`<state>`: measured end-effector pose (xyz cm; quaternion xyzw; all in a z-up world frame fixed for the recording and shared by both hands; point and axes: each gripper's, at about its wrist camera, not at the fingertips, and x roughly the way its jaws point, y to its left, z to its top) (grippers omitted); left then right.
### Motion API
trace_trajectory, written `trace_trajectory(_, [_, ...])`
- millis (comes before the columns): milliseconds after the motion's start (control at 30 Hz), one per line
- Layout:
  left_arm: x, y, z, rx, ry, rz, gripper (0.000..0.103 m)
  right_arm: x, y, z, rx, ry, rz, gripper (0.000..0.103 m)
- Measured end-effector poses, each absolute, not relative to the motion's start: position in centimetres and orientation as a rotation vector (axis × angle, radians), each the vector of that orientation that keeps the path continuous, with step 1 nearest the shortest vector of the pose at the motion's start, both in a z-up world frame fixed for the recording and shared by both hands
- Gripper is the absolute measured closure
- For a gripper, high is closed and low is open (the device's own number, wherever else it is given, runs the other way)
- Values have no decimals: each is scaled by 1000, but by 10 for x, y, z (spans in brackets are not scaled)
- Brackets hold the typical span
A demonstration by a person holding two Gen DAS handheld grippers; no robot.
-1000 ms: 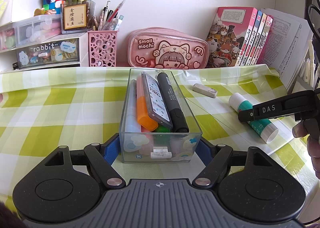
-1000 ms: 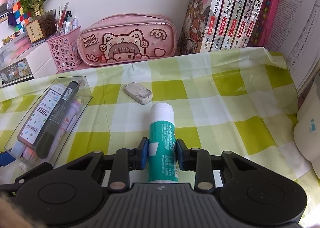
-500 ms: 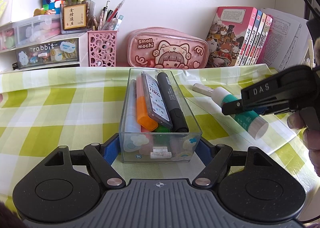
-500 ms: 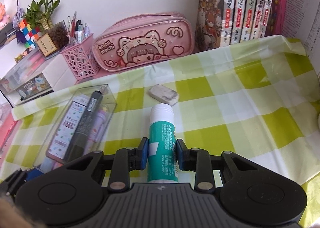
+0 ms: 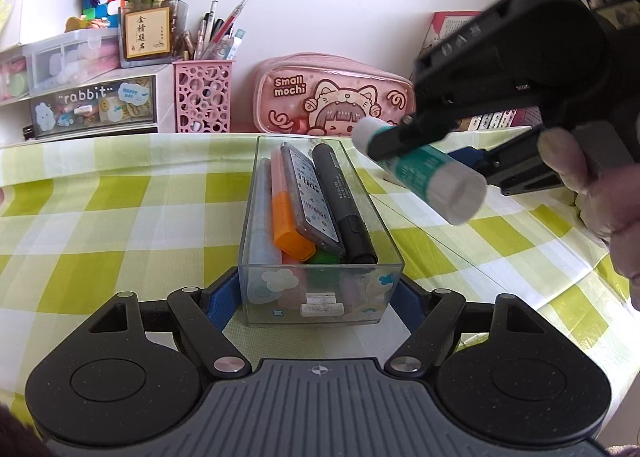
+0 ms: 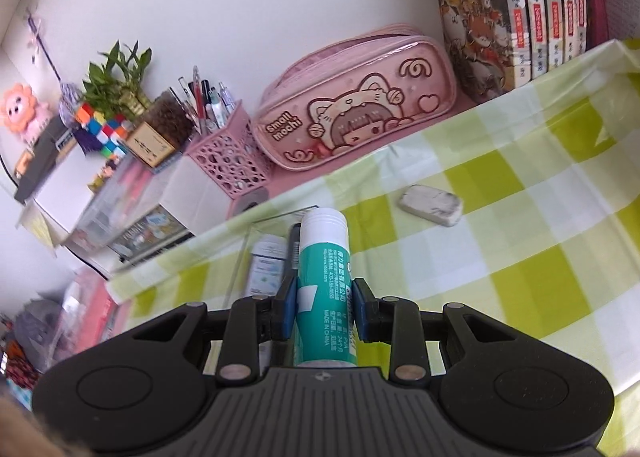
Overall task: Organize stationery
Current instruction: 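Carry the glue stick into the clear box and release it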
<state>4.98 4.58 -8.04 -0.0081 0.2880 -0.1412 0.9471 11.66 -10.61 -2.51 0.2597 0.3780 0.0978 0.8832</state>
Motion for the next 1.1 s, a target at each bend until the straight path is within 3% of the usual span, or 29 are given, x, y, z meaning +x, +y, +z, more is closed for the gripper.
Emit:
trace_trajectory(367, [50,45,-81,-15,586,-289,27,134,-91,-29,671,825,188,50])
trace_trajectory(1100, [50,44,-81,-10,599,-288,27,115,-105,-18,584,769,218,48])
